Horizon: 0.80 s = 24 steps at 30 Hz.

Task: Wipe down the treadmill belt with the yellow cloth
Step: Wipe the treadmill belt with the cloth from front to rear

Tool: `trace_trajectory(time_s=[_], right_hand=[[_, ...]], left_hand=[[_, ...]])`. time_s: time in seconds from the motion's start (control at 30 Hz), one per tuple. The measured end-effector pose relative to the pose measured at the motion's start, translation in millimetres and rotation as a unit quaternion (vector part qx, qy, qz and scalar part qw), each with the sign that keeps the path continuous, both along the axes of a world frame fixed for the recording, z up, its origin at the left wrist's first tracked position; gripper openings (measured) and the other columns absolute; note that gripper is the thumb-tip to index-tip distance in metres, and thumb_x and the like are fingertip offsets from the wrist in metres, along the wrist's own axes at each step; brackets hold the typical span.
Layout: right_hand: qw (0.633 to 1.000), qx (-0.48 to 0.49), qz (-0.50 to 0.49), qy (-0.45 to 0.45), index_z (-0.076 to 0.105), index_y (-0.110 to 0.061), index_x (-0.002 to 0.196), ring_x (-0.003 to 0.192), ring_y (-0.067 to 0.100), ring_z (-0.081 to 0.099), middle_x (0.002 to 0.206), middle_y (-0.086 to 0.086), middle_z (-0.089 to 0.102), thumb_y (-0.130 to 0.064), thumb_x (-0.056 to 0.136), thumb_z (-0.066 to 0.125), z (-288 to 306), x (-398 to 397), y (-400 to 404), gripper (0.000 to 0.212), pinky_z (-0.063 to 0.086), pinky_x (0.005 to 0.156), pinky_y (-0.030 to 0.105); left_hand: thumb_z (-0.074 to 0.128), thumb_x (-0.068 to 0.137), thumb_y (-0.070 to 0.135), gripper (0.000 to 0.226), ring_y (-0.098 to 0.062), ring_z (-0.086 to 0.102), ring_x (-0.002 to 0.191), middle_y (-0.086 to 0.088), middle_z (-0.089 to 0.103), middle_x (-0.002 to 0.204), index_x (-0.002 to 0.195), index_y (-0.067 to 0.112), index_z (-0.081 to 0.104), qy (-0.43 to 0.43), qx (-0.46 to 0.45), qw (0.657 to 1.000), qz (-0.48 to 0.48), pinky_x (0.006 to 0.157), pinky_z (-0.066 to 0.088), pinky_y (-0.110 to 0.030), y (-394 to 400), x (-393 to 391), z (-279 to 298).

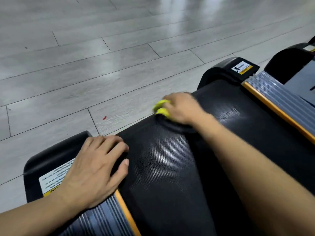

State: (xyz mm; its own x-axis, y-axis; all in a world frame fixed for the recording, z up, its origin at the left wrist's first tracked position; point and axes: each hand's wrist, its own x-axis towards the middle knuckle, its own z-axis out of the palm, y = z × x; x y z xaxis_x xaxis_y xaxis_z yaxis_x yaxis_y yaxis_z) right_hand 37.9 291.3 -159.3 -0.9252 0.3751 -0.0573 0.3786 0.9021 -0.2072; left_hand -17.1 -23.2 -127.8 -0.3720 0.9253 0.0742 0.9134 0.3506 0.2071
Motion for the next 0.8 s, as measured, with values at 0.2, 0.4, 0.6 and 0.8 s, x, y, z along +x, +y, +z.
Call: trace_trajectory(time_s=[0.2, 0.4, 0.6, 0.8], right_hand=[[0.982, 0.071, -0.171, 0.036, 0.067, -0.022, 0.112, 0.113, 0.032, 0.056, 0.120, 0.009, 0.066, -0.045, 0.092, 0.027, -15.2, 43.5, 144.9, 0.050, 0.045, 0.099, 0.045], [0.991, 0.038, -0.122, 0.049, 0.069, -0.027, 0.112, 0.113, 0.026, 0.058, 0.122, 0.001, 0.067, -0.037, 0.093, 0.030, -18.8, 36.0, 99.1, 0.045, 0.044, 0.100, 0.044], [0.993, -0.047, 0.072, 0.078, 0.065, -0.021, 0.125, 0.115, 0.025, 0.057, 0.124, 0.004, 0.066, -0.037, 0.092, 0.039, -19.9, 3.6, -105.8, 0.045, 0.040, 0.103, 0.045], [0.988, -0.063, 0.104, 0.095, 0.058, -0.008, 0.133, 0.132, 0.031, 0.047, 0.137, 0.014, 0.057, -0.034, 0.082, 0.047, -12.0, 9.3, -176.5, 0.058, 0.030, 0.115, 0.045]], left_hand=[[0.038, 0.097, 0.041, 0.031, -0.019, 0.059, 0.091, 0.010, 0.064, 0.108, 0.093, 0.027, 0.066, -0.008, 0.011, 1.000, 0.004, 0.090, 0.036, -0.036, -0.7, -2.9, -6.8], [0.038, 0.098, 0.039, 0.032, -0.021, 0.058, 0.089, 0.006, 0.063, 0.100, 0.092, 0.024, 0.065, -0.002, 0.005, 1.000, -0.001, 0.088, 0.041, -0.040, 0.9, -0.6, -5.5], [0.043, 0.095, 0.029, 0.024, -0.030, 0.051, 0.093, -0.007, 0.058, 0.108, 0.106, 0.014, 0.058, -0.002, 0.056, 0.998, 0.023, 0.088, 0.041, -0.046, -1.1, 0.5, 1.6], [0.041, 0.092, 0.027, 0.030, -0.036, 0.051, 0.090, -0.016, 0.057, 0.109, 0.111, 0.009, 0.057, -0.008, 0.114, 0.992, 0.059, 0.084, 0.039, -0.050, -0.6, 2.6, 1.9]])
